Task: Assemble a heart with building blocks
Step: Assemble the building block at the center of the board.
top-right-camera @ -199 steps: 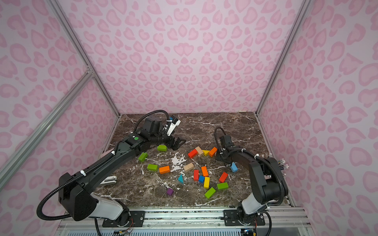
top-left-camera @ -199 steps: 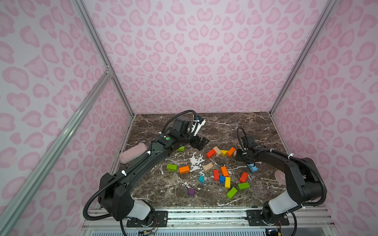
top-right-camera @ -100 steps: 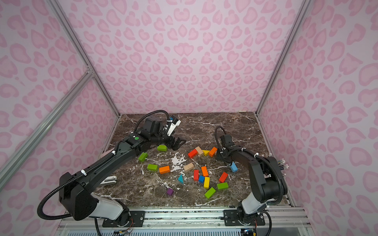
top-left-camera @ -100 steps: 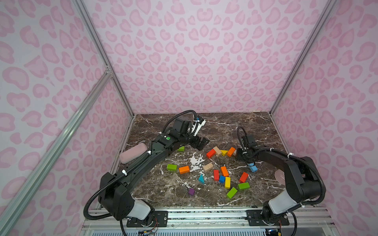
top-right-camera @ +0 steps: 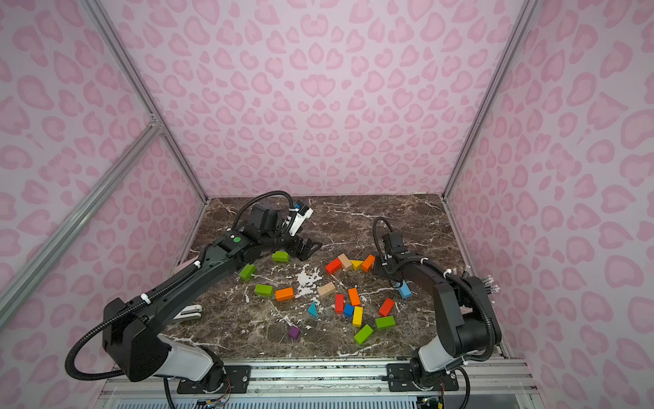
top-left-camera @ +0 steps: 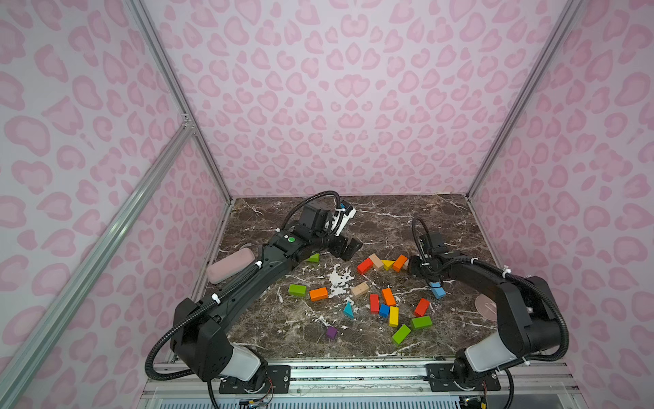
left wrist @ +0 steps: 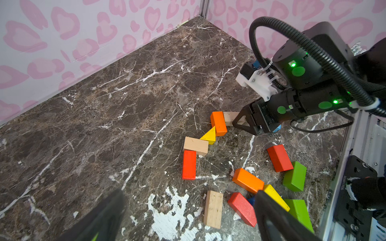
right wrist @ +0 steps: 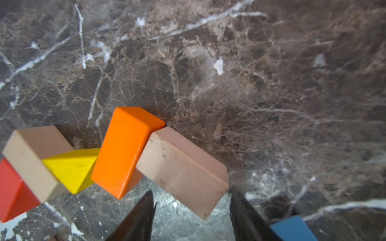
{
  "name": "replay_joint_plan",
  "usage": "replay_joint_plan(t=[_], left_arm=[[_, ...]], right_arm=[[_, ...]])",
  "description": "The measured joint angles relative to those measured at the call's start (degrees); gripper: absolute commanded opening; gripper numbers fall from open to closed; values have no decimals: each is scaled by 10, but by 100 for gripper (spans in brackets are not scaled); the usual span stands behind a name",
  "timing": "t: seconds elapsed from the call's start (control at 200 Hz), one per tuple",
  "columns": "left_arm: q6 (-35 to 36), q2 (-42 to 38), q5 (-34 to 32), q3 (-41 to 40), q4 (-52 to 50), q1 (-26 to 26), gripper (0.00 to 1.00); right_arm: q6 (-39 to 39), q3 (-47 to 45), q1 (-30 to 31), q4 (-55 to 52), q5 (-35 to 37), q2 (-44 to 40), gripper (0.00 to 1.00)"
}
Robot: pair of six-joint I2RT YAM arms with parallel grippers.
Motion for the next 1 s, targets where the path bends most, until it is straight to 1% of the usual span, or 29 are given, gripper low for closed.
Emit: replay_joint_plan(t=[0.295, 0.515, 0.61, 0.75, 1.005], left_arm=[[0, 0, 5, 0, 0, 0, 99], [0, 0, 9, 0, 0, 0, 99], [0, -2, 11, 0, 0, -1, 100], [0, -3, 11, 0, 0, -2, 99], [0, -3, 10, 0, 0, -1, 99]], right_arm=[[-12, -31, 0, -39, 14, -69, 73], [-24, -45, -5, -49, 17, -80, 77], [-31, -39, -6, -45, 17, -68, 76], [-33, -22, -9, -40, 14, -42, 71], [-41, 4, -13, -29, 18, -3, 69]])
